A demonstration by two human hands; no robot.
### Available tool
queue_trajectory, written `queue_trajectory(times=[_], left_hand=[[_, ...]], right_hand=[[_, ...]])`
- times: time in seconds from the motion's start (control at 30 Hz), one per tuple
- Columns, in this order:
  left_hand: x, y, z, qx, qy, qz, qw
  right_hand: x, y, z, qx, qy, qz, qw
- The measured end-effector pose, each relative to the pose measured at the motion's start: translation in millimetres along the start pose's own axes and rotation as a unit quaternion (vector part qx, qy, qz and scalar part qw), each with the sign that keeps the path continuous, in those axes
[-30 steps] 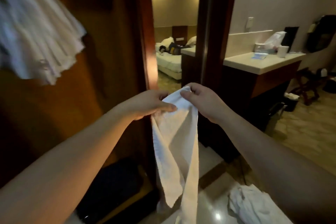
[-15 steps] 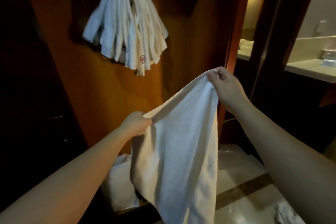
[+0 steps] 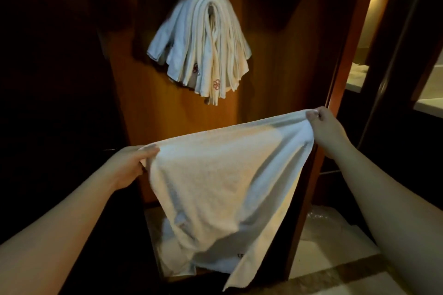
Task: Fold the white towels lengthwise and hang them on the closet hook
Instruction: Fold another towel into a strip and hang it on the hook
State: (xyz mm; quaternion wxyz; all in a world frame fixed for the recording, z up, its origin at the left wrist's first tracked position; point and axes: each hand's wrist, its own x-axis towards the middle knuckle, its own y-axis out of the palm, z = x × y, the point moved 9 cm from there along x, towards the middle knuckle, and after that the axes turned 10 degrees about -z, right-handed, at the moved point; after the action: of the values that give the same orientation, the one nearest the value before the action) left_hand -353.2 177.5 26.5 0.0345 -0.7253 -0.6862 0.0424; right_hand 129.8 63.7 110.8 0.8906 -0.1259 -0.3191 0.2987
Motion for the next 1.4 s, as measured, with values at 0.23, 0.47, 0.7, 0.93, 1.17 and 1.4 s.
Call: queue_trajectory(times=[0.23, 0.47, 0.7, 0.93, 1.17, 1.4], left_hand=[[-19, 23, 8, -0.206, -0.092, -0.09, 0.97], [-55, 76, 32, -0.309, -0.171, -0.183, 0.918], [-87, 143, 46, -0.272, -0.192, -0.141, 0.932], [-106, 164, 45, -0.15, -0.145, -0.096, 0.973], [-117, 159, 31, -0.12, -0.1, -0.105, 0.982], [-123, 167, 19, -0.144, -0.082, -0.015, 0.986]], right_hand=[[-1, 36, -50, 0.134, 0.212, 0.068, 0.966], [-95, 90, -58, 0.329, 0.401, 0.152, 0.841], [-179, 113, -7, 0.357, 0.345, 0.155, 0.854], [-202, 118, 16, 0.303, 0.258, 0.121, 0.909], [-200, 114, 33, 0.278, 0.166, 0.135, 0.937], [-209, 123, 54, 0.292, 0.077, 0.279, 0.911]])
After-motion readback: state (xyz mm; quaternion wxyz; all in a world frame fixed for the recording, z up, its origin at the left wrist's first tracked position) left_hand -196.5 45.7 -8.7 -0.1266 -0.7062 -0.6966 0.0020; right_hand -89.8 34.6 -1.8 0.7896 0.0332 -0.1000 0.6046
